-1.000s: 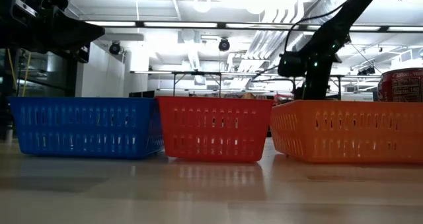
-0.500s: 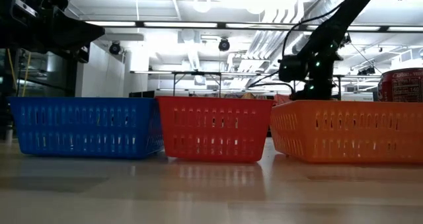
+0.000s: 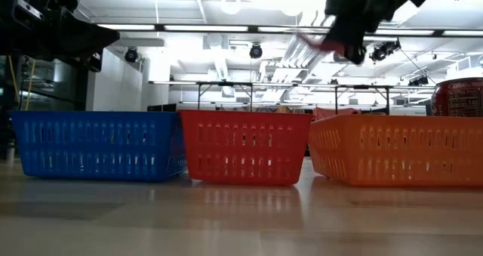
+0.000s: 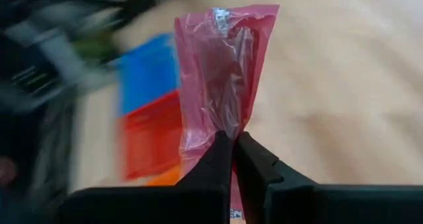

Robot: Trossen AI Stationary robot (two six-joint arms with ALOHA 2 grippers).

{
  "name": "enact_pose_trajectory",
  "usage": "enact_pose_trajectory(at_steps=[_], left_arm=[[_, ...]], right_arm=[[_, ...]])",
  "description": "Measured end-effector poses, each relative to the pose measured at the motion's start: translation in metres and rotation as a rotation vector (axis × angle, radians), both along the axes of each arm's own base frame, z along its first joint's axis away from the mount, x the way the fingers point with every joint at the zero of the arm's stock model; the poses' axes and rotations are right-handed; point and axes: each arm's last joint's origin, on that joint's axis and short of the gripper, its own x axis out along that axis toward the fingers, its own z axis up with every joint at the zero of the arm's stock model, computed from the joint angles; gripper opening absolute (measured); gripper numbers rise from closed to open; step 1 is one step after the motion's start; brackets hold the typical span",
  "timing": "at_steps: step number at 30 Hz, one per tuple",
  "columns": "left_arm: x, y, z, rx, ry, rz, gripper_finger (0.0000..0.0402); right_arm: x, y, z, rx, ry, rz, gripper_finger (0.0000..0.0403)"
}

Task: Sort candy
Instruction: Put the red candy pack into the red bin

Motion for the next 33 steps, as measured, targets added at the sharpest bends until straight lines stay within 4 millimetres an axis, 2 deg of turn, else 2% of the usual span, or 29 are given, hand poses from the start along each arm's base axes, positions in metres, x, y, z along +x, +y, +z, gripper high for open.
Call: enact_pose_trajectory(at_steps=[3, 6, 11, 14, 20, 25, 33], left_arm=[[0.000, 0.000, 0.000, 0.000, 0.000, 0.000, 0.0001], [0.000, 0.000, 0.000, 0.000, 0.000, 0.000, 0.0001], [0.000, 0.000, 0.000, 0.000, 0.000, 0.000, 0.0001], [0.000, 0.000, 0.000, 0.000, 0.000, 0.000, 0.0001], [0.000, 0.000, 0.000, 0.000, 0.000, 0.000, 0.0001], [0.000, 0.000, 0.000, 0.000, 0.000, 0.001, 0.0001], [0.000, 0.000, 0.000, 0.000, 0.000, 0.000, 0.0001]], right_arm=[[0.015, 0.033, -0.003, -0.021, -0.035, 0.144, 0.0001], [0.032, 0.063, -0.014, -0.064, -0.055, 0.269, 0.0001], [0.063, 0.096, -0.031, -0.172, -0.094, 0.375, 0.0000], [0.086, 0.106, -0.033, -0.299, -0.032, 0.449, 0.0000], [0.136, 0.117, -0.046, -0.609, 0.137, 0.738, 0.0000], [0.169, 0.122, -0.058, -0.770, 0.274, 0.883, 0.0000], [0.202, 0.128, -0.076, -0.898, 0.414, 1.177, 0.0000]])
